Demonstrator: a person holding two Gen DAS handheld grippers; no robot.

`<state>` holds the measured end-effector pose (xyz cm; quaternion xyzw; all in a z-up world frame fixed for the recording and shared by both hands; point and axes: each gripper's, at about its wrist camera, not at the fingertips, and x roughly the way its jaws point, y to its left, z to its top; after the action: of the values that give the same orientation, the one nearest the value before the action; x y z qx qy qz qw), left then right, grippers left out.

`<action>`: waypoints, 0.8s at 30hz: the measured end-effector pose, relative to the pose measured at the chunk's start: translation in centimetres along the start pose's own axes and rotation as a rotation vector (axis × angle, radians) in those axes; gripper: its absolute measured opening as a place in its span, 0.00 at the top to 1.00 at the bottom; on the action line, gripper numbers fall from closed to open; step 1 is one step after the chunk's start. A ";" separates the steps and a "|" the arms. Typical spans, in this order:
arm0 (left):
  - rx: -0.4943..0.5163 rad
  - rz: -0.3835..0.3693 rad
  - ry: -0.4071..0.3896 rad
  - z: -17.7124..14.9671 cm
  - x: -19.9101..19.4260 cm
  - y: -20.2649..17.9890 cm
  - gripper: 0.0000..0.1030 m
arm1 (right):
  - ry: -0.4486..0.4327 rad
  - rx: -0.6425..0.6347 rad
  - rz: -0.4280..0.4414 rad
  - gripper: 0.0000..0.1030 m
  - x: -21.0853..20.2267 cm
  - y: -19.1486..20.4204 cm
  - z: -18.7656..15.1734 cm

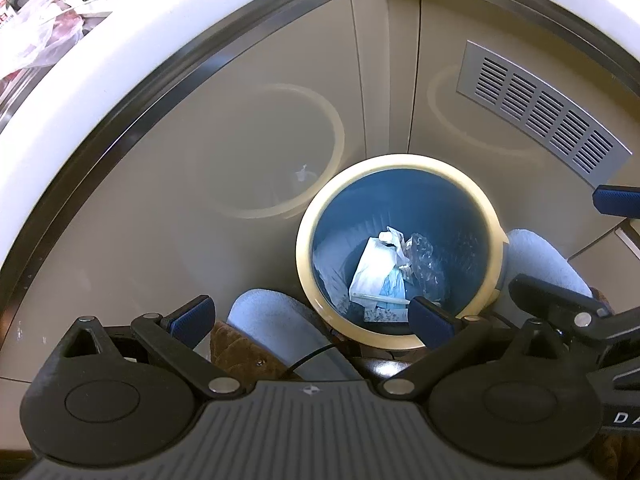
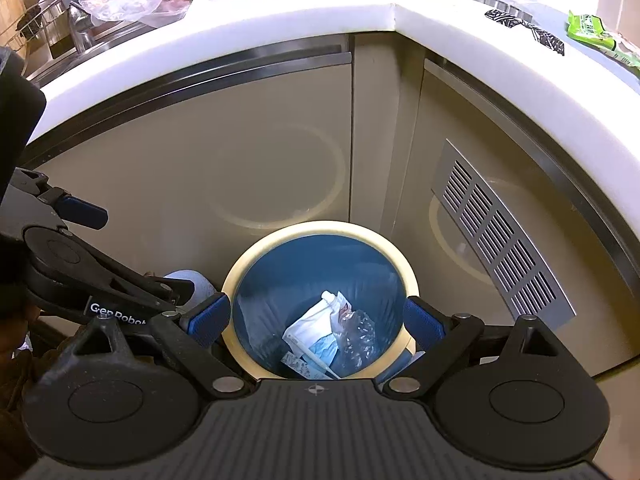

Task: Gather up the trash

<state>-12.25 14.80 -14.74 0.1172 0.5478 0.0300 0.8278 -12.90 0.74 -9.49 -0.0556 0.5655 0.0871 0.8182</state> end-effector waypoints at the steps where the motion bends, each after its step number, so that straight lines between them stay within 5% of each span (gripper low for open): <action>1: 0.000 0.000 0.001 0.0 0.0 0.0 0.00 | 0.001 0.001 0.001 0.08 0.0 0.0 0.0; 24: 0.007 -0.002 0.010 -0.1 0.3 0.0 0.00 | 0.019 0.015 0.006 0.07 0.6 -0.3 -0.1</action>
<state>-12.18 14.90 -15.07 0.1193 0.5523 0.0279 0.8246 -12.67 0.46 -10.12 -0.0486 0.5739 0.0850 0.8130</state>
